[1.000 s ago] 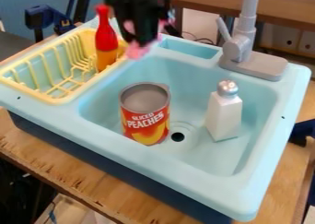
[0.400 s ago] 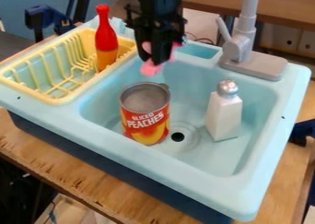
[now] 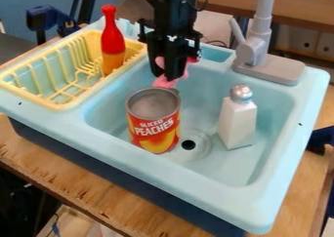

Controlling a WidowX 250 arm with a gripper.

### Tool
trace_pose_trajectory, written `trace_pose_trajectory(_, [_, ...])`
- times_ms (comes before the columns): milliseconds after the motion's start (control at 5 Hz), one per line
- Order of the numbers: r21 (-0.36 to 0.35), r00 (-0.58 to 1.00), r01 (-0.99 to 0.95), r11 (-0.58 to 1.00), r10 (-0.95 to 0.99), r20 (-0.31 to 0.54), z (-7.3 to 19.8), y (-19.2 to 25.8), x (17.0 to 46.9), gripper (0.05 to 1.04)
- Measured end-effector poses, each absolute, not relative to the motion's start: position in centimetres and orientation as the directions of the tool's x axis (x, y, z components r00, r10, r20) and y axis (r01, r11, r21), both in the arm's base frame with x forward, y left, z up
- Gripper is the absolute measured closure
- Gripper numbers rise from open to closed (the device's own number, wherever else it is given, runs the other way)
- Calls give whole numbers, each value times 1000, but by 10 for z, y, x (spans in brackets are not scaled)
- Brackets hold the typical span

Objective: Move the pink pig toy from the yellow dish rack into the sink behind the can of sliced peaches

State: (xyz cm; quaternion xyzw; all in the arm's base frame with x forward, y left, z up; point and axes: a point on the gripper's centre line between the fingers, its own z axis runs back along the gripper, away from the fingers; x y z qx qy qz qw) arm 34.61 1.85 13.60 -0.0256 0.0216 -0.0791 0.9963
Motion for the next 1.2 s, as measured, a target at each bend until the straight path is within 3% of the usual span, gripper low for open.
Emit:
trace_pose_trajectory(200, [-64, 987, 146, 987, -149, -54, 135, 18, 344, 511])
trace_pose_trajectory(400, [-64, 986, 152, 986, -155, -54, 140, 19, 345, 238])
trace_pose_trajectory(600, [-64, 988, 144, 988, -147, -54, 140, 20, 345, 75])
trace_pose_trajectory(800, [-55, 990, 134, 990, -136, -43, 146, 21, 344, 79])
trace_pose_trajectory(1200, [24, 995, 97, 995, -97, 5, 195, 26, 309, 82])
